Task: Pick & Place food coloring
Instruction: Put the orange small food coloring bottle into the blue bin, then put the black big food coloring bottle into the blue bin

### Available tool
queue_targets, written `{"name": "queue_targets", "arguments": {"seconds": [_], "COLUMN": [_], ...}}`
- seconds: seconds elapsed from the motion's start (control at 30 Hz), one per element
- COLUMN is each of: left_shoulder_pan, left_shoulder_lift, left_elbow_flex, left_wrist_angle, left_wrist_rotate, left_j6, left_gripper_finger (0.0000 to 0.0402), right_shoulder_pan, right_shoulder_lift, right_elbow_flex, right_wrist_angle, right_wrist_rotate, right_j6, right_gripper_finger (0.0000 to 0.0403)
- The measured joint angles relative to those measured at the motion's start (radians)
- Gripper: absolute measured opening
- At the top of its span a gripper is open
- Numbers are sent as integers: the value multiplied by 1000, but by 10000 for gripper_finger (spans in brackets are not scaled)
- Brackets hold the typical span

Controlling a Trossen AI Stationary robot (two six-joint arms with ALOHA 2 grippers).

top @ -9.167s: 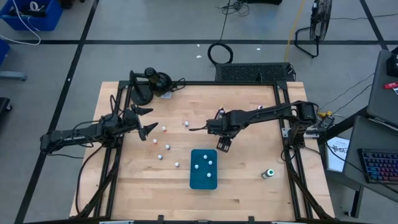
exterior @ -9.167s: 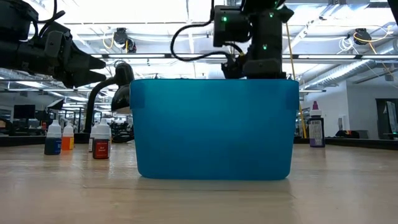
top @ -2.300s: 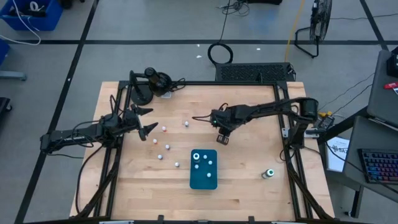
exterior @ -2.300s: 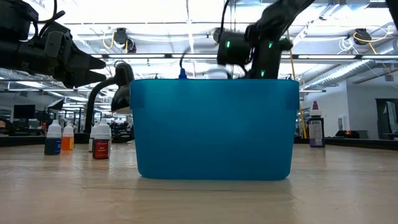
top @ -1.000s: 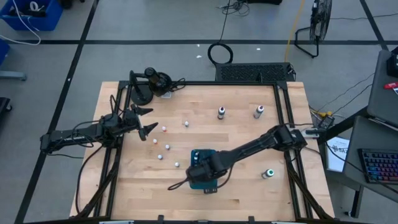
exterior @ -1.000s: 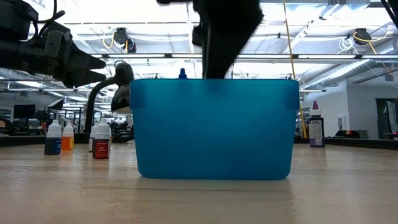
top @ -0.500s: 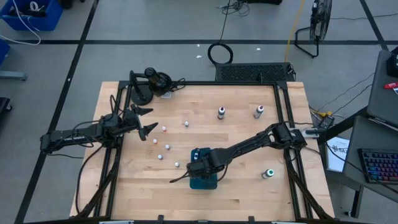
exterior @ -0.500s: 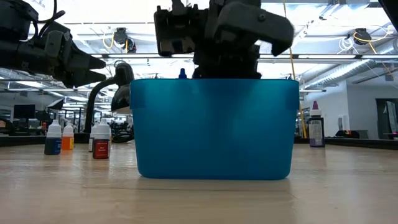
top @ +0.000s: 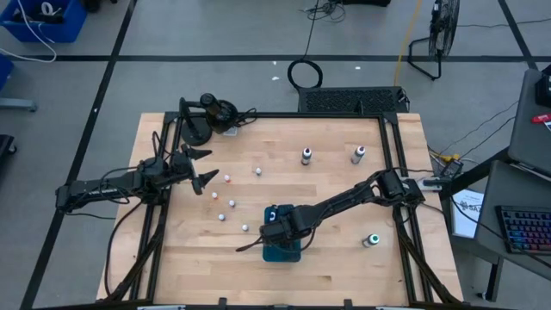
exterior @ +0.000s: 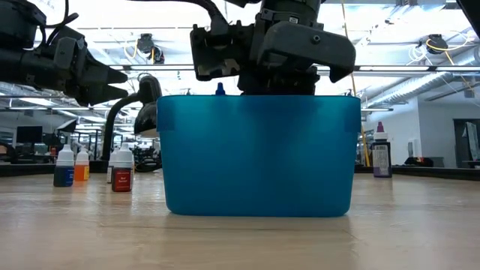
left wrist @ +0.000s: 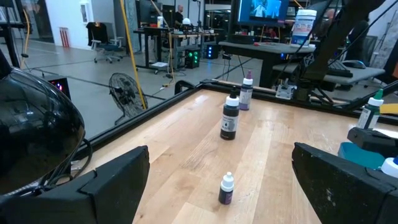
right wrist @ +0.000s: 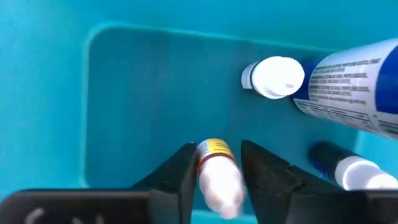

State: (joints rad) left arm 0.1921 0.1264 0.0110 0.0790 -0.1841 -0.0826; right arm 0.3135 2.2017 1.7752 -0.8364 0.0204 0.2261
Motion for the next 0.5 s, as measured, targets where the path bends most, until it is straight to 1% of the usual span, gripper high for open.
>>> {"name": "queue_targets", "arguments": {"seconds": [0.1, 0.27, 0.5], "left_shoulder_pan": [0, 0, 0], "left_shoulder_lift": [0, 0, 0], "left_elbow_flex": [0, 0, 0], "left_wrist_angle": [0, 0, 0], "left_wrist_rotate": [0, 0, 0], "left_j6": [0, 0, 0], "left_gripper_finger": [390, 390, 390], "right_shoulder_pan": [0, 0, -3], "right_shoulder_lift": [0, -15, -132], "right_elbow_flex": [0, -1, -1], "right_wrist_angle": [0, -10, -11], "right_wrist_rotate": [0, 0, 1], "right_j6": [1, 1, 30], "right_gripper_finger": [138, 140, 131]}}
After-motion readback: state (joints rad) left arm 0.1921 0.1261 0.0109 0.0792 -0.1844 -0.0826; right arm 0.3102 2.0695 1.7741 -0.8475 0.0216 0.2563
